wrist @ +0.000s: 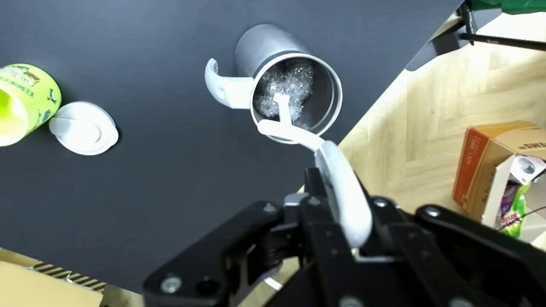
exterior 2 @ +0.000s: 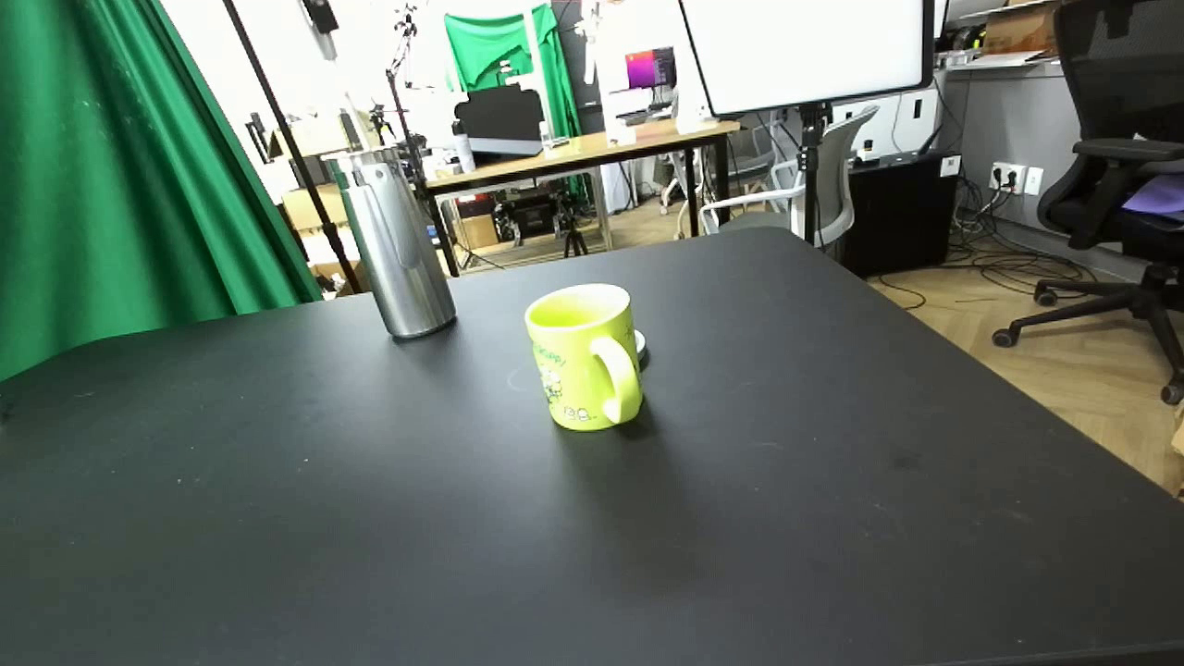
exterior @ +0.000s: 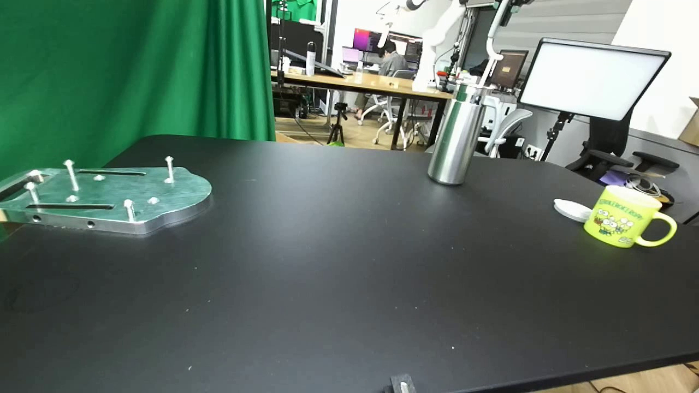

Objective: Use the brush to scrub the flask

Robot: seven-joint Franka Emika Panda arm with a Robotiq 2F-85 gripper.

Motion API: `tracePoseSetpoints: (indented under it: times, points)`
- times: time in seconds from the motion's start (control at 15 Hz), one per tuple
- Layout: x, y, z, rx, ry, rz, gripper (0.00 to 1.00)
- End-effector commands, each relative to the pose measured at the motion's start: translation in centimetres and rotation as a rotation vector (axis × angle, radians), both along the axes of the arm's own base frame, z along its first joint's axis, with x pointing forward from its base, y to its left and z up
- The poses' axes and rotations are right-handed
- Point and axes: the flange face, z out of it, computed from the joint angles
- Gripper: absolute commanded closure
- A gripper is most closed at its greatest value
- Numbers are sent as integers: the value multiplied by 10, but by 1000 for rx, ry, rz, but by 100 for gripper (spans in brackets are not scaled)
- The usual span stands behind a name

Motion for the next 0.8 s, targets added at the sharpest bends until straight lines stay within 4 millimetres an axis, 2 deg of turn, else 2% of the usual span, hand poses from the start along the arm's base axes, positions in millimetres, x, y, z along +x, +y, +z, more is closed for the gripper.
tracePoseSetpoints:
  times: [0.0,0.07,0.2,0.6,0.73]
  points:
    - [-19,2,26,-8,-33,3,96]
    - [-18,1,27,-3,-40,4,96]
    - [-6,-3,11,29,-31,12,96]
    - [22,-13,-71,90,103,-39,96]
    - [26,-13,-75,92,104,-44,96]
